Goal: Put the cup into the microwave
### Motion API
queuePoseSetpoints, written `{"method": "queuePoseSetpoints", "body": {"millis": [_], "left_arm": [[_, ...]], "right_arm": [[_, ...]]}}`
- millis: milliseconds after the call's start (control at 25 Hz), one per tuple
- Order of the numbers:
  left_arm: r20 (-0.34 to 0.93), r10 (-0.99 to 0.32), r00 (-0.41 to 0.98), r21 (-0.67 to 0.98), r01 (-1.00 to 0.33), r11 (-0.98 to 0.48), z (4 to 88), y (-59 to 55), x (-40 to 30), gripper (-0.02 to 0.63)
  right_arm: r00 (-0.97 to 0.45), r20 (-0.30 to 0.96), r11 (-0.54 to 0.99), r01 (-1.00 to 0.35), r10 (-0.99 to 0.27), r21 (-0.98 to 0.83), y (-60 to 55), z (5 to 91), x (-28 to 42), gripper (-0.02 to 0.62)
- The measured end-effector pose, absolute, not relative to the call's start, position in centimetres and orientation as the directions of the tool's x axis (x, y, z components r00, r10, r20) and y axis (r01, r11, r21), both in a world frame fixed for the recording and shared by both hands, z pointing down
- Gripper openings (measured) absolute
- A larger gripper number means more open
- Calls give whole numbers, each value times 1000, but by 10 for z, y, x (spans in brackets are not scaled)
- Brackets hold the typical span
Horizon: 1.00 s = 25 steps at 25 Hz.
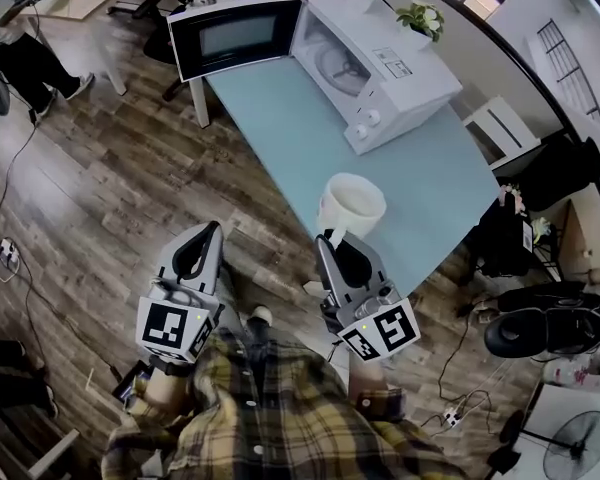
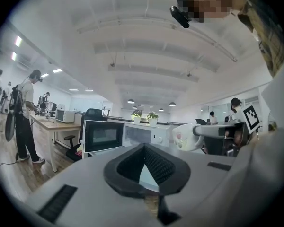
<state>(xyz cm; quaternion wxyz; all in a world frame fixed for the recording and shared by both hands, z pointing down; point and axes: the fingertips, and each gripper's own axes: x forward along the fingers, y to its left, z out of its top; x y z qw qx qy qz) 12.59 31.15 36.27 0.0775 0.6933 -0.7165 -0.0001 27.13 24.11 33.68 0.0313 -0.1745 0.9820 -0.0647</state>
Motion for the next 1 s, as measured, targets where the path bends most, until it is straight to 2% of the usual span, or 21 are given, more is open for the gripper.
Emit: {"method": "queuePoseSetpoints", "body": {"millis": [600,1000], "left_arm": [[101,-989,106,96,-991,-97,352,211,-12,-9],[108,-975,196,95,-978,-186,356,178,-74,-9]], "right_arm": [[-899,-49,893,-424,-435,-152,158,324,133,55],[-858,-54,848,-494,-511,-191,126,330,74,55]]}}
